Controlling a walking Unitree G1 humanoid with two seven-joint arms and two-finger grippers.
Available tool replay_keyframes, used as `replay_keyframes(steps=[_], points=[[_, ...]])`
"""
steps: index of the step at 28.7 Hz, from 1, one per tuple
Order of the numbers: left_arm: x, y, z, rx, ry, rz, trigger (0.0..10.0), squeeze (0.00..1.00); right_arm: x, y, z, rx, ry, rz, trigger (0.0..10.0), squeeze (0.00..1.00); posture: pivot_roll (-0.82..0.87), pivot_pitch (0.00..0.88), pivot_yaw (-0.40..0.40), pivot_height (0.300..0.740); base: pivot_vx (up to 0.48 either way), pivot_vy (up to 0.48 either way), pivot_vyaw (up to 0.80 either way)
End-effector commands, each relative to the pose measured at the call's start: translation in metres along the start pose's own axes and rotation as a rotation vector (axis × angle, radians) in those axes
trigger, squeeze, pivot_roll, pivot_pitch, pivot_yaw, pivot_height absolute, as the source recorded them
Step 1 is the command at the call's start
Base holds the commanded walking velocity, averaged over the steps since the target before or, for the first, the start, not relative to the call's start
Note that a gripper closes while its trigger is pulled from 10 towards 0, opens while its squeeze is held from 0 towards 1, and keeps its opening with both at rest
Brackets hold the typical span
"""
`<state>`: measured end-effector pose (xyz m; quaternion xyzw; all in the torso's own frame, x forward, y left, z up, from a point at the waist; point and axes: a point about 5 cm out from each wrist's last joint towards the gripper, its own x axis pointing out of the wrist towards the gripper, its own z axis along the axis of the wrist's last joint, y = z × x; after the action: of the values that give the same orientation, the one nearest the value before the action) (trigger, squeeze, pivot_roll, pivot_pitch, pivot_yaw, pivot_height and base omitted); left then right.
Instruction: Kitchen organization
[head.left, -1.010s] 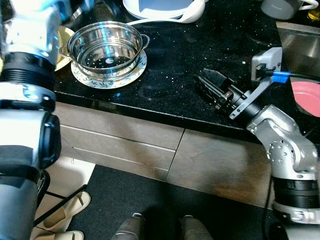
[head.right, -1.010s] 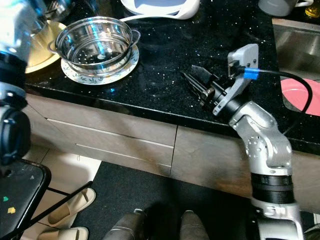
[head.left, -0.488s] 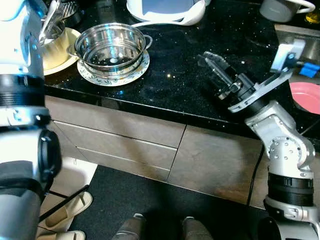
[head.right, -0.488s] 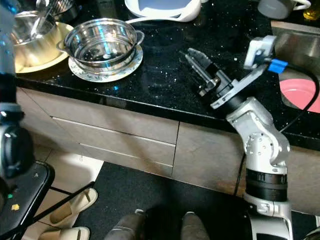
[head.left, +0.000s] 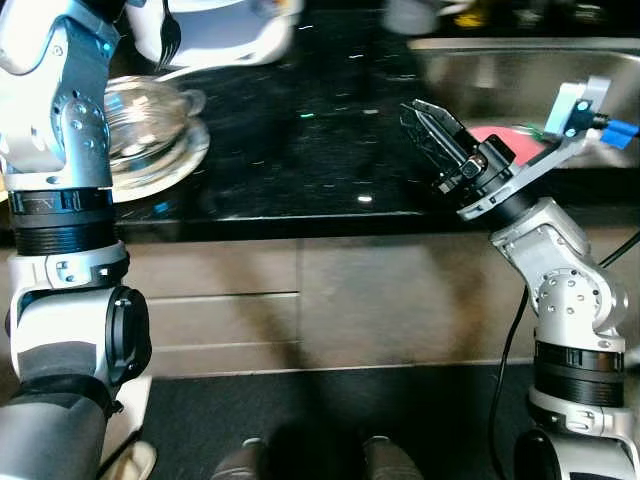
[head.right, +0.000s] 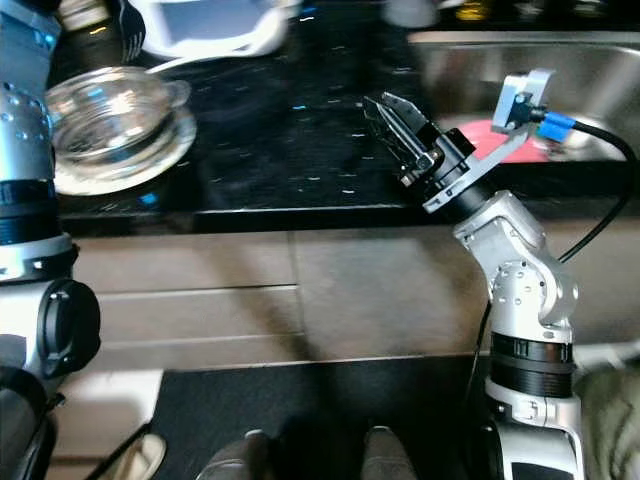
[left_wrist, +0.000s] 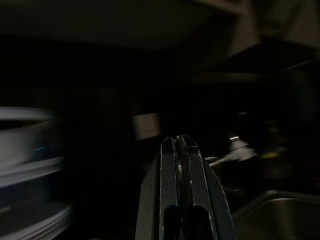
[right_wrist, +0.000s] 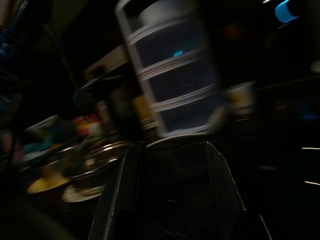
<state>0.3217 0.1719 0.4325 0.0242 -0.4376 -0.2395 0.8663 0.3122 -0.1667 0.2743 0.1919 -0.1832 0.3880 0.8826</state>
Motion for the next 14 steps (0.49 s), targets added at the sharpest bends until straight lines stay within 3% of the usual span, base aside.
replay_keyframes(steps=[1, 7, 14], points=[[-0.007, 0.004, -0.003, 0.020, 0.031, 0.031, 10.0, 0.00, 0.002, -0.002, -0.005, -0.012, 0.023, -0.023, 10.0, 0.00, 0.01, 0.114, 0.022, 0.740, 0.000, 0.000, -0.77], [-0.021, 0.001, -0.021, 0.016, 0.103, 0.074, 10.0, 0.00, 0.002, -0.003, -0.009, -0.032, 0.048, -0.037, 10.0, 0.00, 0.00, 0.108, 0.023, 0.740, 0.000, 0.000, -0.77], [-0.046, -0.017, -0.049, -0.004, 0.203, 0.144, 10.0, 0.00, 0.004, -0.002, -0.018, -0.065, 0.102, -0.050, 10.0, 0.00, -0.01, 0.092, 0.017, 0.740, 0.000, 0.000, -0.77]])
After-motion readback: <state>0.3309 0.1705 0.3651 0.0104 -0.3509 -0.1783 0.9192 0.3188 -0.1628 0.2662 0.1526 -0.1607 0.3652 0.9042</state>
